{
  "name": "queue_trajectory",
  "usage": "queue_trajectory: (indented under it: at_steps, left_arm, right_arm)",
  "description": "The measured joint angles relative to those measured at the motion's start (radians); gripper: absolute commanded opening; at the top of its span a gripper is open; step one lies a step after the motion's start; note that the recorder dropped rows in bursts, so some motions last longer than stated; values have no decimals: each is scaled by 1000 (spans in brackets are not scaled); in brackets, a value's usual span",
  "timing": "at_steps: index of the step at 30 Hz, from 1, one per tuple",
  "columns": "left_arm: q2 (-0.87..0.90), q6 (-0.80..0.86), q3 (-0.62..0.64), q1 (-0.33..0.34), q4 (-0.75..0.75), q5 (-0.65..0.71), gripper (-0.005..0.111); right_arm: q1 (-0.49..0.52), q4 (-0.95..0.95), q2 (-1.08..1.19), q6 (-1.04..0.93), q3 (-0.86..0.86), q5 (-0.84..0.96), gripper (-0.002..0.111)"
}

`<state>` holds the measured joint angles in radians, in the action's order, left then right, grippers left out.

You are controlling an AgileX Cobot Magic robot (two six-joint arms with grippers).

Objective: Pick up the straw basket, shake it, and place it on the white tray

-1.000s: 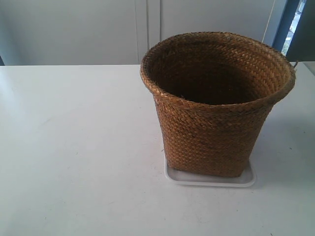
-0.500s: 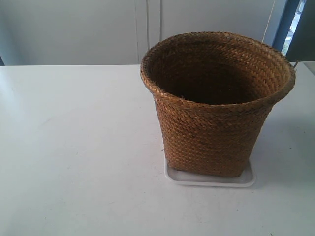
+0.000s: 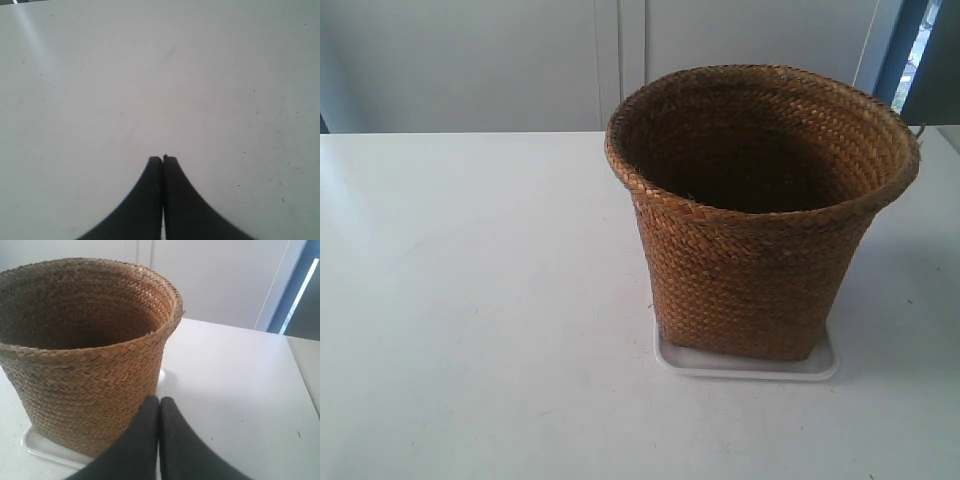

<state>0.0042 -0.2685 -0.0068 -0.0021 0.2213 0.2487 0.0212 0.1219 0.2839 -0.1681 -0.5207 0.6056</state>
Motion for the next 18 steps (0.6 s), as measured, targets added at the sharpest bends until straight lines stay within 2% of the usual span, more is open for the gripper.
queue_trajectory:
  at_steps: [3, 11, 18]
  left_arm:
    - [0, 0, 0, 0, 0, 0, 0]
    - [0, 0, 0, 0, 0, 2, 0]
    - [0, 0, 0, 0, 0, 2, 0]
  right_arm:
    - [5, 0, -72, 0, 62, -34, 0]
    - [7, -21, -188, 0, 269, -316, 0]
    - [42, -38, -242, 0, 464, -470, 0]
